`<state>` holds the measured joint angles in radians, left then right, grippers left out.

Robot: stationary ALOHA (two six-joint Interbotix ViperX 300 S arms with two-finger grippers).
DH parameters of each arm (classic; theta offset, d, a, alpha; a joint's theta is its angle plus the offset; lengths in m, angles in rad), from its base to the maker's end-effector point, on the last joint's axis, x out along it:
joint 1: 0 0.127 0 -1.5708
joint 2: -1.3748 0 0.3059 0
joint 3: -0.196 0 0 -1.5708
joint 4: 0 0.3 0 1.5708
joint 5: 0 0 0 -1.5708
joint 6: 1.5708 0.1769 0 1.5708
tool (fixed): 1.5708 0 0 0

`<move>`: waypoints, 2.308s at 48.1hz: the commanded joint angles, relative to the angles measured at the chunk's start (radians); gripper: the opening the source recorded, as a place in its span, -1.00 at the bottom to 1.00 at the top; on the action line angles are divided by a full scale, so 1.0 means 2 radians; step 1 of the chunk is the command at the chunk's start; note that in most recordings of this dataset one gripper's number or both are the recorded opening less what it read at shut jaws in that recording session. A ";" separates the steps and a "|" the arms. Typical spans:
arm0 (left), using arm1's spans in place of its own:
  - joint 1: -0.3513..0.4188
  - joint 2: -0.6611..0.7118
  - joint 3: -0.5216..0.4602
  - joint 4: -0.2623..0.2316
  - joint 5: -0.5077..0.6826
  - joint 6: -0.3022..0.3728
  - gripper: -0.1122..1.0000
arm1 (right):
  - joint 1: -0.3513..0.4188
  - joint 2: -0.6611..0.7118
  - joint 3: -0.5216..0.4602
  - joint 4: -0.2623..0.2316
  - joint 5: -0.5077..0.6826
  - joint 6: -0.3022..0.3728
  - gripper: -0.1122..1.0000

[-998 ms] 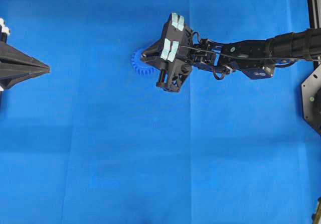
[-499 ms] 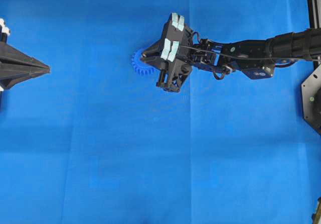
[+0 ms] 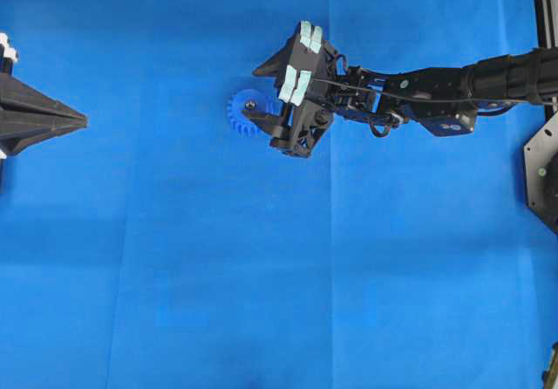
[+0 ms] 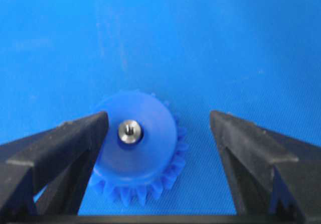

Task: Insert the shaft placed at a random location into the center hole of the small gear at another random location.
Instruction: 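Lower the shaft with the right gripper into the gear's center hole, then open the right gripper and retract it up and to the right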

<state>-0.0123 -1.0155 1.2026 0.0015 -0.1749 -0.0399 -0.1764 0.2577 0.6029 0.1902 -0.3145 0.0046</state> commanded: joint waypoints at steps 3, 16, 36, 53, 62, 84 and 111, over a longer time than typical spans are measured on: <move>0.000 0.002 -0.005 0.000 -0.002 0.000 -0.79 | 0.002 -0.008 -0.008 0.000 0.000 -0.001 0.73; 0.000 0.002 -0.005 0.001 -0.003 -0.001 -0.79 | 0.002 -0.040 -0.005 -0.001 0.011 -0.004 0.70; -0.001 0.001 -0.005 0.000 -0.005 -0.001 -0.79 | 0.002 -0.157 -0.003 -0.002 0.069 -0.004 0.70; 0.000 0.001 -0.005 0.000 -0.005 -0.001 -0.79 | 0.002 -0.176 -0.002 -0.002 0.083 -0.002 0.69; 0.000 0.001 -0.005 0.000 -0.005 -0.001 -0.79 | 0.004 -0.179 0.004 -0.002 0.085 -0.002 0.69; 0.000 0.000 -0.005 0.001 -0.004 -0.001 -0.79 | 0.008 -0.268 0.103 0.000 0.083 -0.001 0.69; 0.000 -0.004 -0.005 0.000 -0.003 -0.002 -0.79 | 0.008 -0.324 0.150 0.000 0.076 0.002 0.69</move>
<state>-0.0123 -1.0262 1.2026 0.0015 -0.1749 -0.0414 -0.1611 -0.3804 0.9127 0.1887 -0.1534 0.0061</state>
